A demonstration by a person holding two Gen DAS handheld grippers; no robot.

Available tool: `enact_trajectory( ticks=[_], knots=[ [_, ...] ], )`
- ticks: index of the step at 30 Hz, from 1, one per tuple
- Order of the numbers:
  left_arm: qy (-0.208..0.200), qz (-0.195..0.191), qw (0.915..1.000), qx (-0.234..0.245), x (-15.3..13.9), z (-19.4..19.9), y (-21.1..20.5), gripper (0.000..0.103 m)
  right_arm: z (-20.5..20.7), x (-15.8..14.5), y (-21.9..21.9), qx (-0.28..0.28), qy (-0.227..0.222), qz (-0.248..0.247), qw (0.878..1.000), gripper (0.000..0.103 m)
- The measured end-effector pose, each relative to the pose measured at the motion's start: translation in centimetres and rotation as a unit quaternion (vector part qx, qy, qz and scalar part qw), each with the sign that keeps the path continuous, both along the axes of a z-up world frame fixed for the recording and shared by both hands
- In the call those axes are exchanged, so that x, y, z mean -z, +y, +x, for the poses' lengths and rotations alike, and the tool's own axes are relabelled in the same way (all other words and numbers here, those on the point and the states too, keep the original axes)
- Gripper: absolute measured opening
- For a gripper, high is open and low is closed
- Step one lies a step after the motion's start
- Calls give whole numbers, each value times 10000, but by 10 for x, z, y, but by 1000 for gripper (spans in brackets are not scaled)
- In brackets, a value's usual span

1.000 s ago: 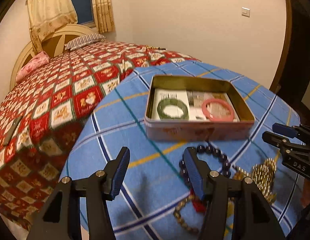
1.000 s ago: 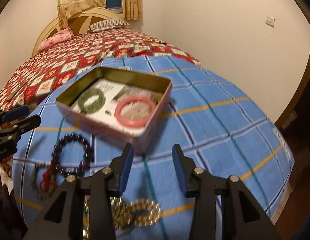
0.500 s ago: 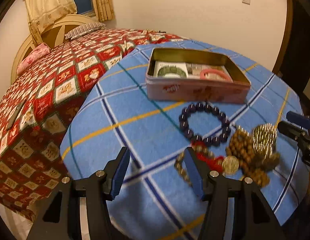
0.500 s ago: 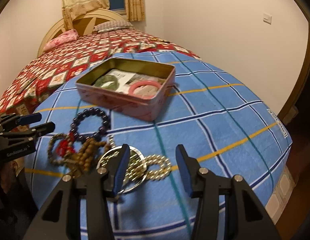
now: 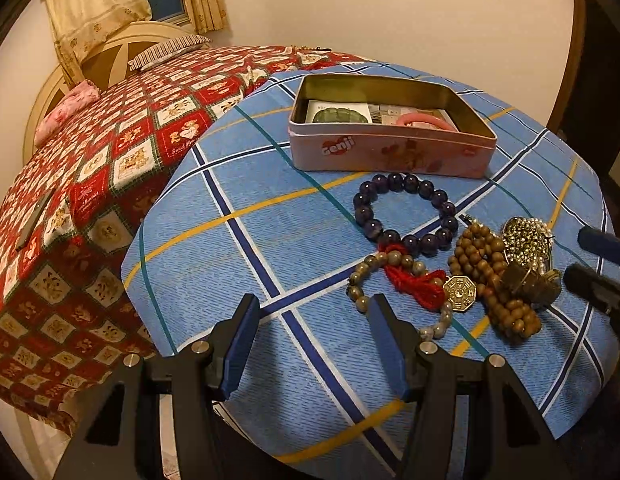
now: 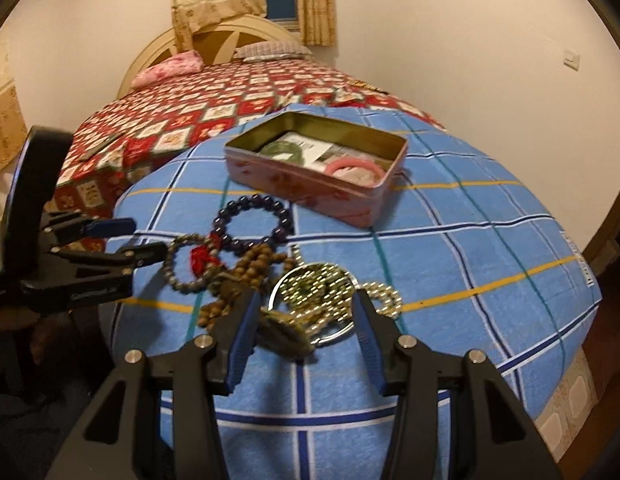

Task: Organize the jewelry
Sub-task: 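Move the right tool back to the pile and grasp the brown watch, then lift the watch with the right tool while the left tool grasps the grey bead bracelet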

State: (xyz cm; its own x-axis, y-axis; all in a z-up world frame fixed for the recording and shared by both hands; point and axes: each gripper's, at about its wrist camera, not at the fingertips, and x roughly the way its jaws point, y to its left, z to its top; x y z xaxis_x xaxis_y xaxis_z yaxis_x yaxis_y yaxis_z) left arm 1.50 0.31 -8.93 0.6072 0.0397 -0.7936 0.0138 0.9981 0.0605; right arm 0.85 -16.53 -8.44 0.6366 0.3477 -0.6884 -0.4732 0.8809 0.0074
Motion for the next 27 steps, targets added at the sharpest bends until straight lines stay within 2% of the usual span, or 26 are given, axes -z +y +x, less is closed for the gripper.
enact_trajectory(
  ticks=[5,19,20,22,24,27],
  knots=[
    [-3,-16,10000,0,0,1,1,57,-1,10,8,-160,131,-82,9998,50],
    [-69,-135,9997,173,-1,2,-7,57,11,27,4,-17,366,-144,9992,50],
    [-59,-114,9998,181,0,2,-7,57,11,29,5,-25,368,-160,9992,49],
    [-46,-101,9998,182,3,3,-7,57,10,30,5,-75,383,-156,9991,36],
    [-56,-120,9997,208,3,3,-8,57,9,30,6,-101,354,-177,9992,30],
    [-45,-212,9994,252,5,3,-7,57,7,30,6,-128,318,-187,9992,29]
  ],
)
